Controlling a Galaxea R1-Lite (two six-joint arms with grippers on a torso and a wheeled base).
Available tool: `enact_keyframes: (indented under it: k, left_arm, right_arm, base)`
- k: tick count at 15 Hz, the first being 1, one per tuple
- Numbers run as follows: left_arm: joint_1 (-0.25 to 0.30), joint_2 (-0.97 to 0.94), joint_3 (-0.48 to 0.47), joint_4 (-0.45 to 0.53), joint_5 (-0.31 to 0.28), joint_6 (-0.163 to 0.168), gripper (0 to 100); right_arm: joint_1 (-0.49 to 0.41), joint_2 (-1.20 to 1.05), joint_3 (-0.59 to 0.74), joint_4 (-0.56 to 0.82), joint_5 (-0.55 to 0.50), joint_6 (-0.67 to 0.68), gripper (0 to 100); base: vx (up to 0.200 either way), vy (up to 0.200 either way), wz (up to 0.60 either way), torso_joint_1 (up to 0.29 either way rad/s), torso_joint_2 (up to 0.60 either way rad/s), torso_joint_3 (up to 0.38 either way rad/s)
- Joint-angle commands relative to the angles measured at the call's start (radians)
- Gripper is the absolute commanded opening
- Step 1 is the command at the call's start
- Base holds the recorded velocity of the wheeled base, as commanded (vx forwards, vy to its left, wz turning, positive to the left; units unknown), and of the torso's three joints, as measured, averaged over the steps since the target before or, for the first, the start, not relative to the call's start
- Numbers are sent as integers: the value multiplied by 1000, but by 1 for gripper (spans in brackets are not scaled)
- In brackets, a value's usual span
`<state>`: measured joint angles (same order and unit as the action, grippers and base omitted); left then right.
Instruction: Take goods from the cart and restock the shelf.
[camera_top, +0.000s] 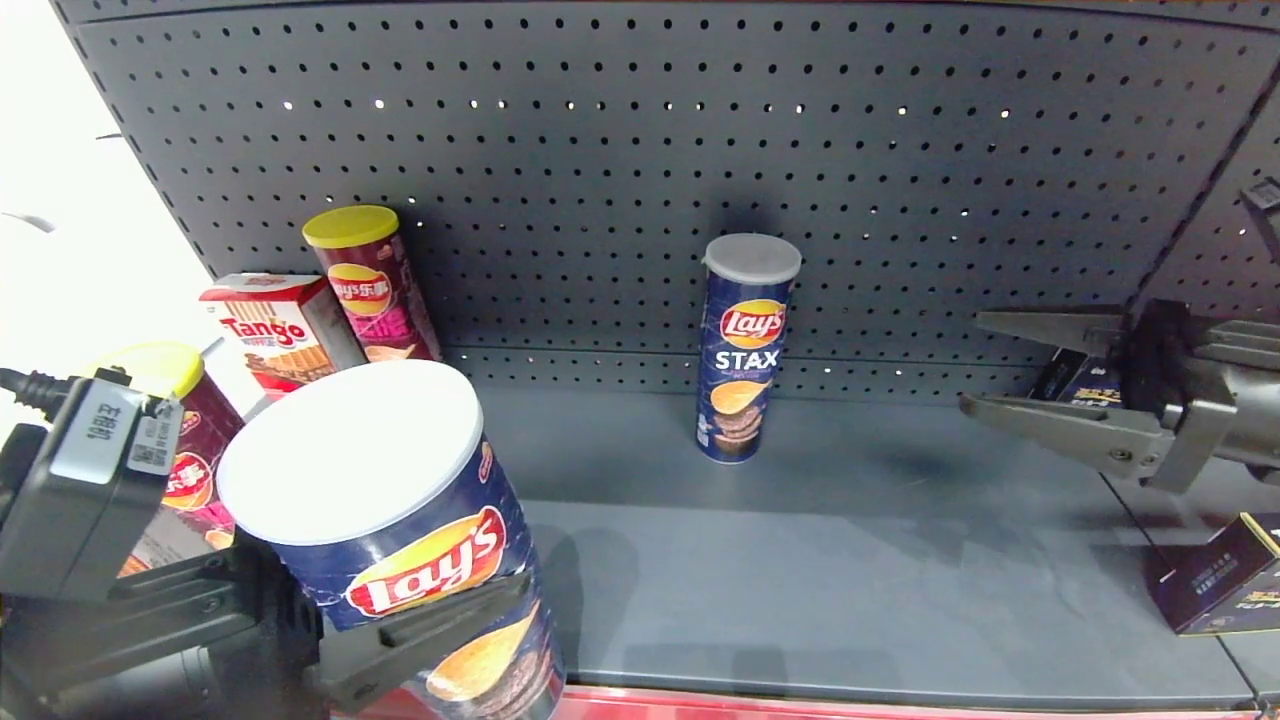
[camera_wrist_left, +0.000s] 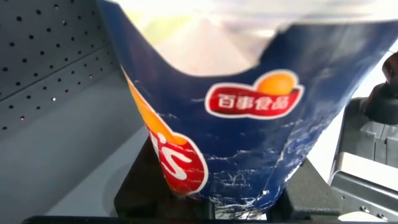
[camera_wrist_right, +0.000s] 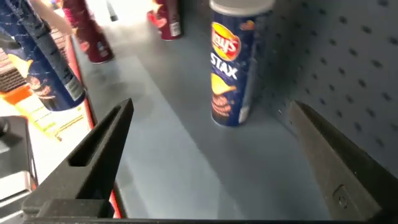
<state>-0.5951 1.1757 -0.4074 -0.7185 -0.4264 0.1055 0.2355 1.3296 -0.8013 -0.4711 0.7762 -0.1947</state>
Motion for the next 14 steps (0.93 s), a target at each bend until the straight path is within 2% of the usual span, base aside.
enact_keyframes:
  k: [1, 3, 10, 11, 14]
  left_arm:
    - [0, 2, -4, -1, 0, -1, 0]
    - [3, 5, -8, 1, -8, -3, 0]
    - [15, 5, -21, 1, -14, -6, 0]
    - [15, 5, -24, 1, -17, -23, 0]
    - [17, 10, -21, 1, -15, -27, 0]
  right_arm:
    - [7, 99, -35, -21, 35, -40, 100]
    - [-4, 155, -67, -73, 123, -60, 100]
    - [22, 316, -228, -81, 127, -61, 100]
    - [24, 346, -260, -81, 129, -61, 100]
    - [54, 416, -319, -80, 129, -61, 100]
  base:
    - [0, 0, 0, 0, 0, 0]
    - [0, 0, 0, 0, 0, 0]
    - [0, 0, 0, 0, 0, 0]
    - [0, 0, 0, 0, 0, 0]
    - [0, 0, 0, 0, 0, 0]
